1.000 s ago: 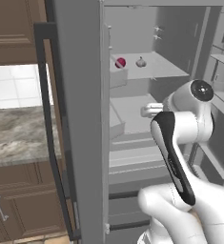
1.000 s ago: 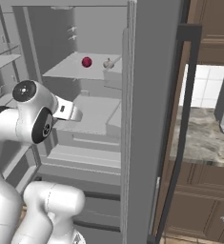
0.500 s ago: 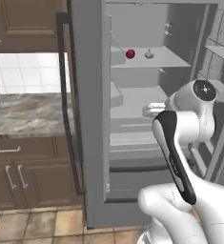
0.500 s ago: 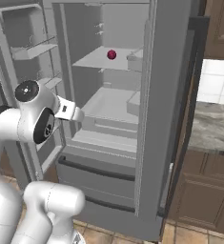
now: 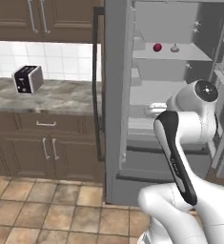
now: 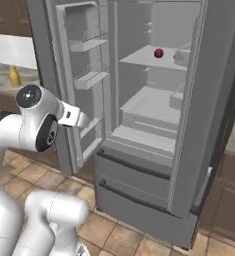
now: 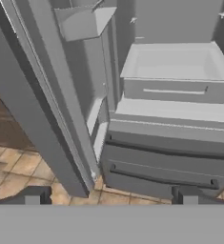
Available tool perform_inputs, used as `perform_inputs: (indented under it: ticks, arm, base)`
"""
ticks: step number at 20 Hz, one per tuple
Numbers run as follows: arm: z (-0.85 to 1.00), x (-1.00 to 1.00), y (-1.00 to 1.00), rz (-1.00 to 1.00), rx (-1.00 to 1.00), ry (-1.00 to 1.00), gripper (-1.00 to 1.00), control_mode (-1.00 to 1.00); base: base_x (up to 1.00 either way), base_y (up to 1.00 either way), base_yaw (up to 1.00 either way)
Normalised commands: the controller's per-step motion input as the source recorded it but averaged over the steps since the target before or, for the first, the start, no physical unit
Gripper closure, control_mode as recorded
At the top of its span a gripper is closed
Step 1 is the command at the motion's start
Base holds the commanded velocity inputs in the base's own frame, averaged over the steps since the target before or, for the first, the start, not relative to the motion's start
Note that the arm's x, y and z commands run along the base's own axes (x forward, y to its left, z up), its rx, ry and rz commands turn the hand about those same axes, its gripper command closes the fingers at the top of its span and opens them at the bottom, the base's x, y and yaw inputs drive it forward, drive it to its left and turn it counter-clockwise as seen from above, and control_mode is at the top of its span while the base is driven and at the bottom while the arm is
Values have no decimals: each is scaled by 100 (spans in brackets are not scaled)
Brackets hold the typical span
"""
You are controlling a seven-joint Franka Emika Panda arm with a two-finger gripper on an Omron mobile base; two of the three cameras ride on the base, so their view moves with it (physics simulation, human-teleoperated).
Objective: Move the garlic and radish from the second highest shelf to the top shelf to make space. Then, place the pitcher from the counter on the cleared second highest shelf.
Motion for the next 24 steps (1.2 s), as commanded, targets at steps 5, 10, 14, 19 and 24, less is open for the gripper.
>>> perform_inputs:
  ticks: [5, 10, 14, 19, 24]
  arm:
    - [0, 0, 0, 0, 0, 0, -100, 100]
    - [0, 0, 0, 0, 0, 0, -100, 100]
    - [0, 0, 0, 0, 0, 0, -100, 100]
    - [0, 0, 0, 0, 0, 0, -100, 100]
    - [0, 0, 0, 0, 0, 0, -100, 100]
  base:
    - [-6, 76, 41]
    - [12, 100, 37]
    - [61, 88, 18]
    - [76, 50, 1]
    - [81, 37, -9]
